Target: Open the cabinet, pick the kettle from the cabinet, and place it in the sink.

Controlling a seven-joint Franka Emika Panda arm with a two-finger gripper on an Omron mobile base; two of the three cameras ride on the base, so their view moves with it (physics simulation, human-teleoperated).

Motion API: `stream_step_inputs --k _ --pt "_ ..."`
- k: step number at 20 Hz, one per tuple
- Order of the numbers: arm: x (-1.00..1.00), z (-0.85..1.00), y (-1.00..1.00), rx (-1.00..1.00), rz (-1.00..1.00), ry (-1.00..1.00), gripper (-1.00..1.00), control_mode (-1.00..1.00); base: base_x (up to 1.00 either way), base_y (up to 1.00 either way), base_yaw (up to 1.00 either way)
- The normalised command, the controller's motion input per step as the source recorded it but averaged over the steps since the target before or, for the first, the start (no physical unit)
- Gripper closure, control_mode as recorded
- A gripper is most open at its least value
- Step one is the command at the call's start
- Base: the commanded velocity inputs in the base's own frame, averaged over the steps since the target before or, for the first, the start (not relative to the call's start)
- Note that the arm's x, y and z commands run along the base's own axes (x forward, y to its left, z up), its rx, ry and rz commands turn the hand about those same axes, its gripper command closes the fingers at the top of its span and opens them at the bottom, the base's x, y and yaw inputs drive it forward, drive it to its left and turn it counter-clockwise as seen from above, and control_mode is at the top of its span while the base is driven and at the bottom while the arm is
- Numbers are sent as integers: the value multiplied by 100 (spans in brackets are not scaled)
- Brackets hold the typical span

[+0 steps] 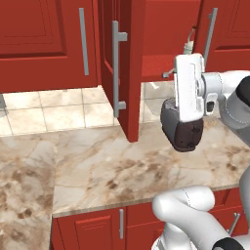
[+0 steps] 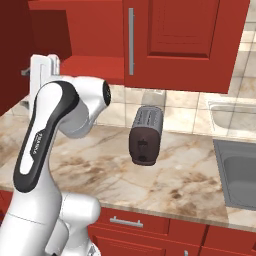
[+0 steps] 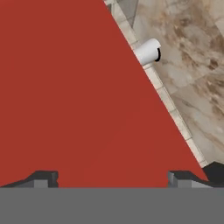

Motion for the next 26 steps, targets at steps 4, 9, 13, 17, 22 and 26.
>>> stream_step_inputs --k 4,9,13,17,22,26 --pt "-8 5 -44 0 0 -4 -100 -100 0 0 0" --pt "-17 10 -38 -3 0 -10 -100 -100 0 0 0" --pt "-20 11 -31 -9 0 -13 -100 -100 0 0 0" --pt "-19 10 -28 -11 0 -15 -100 -100 0 0 0" --pt "-11 7 -25 -13 0 -11 -100 -100 0 0 0" --pt "-7 3 -16 -18 0 -14 -100 -100 0 0 0"
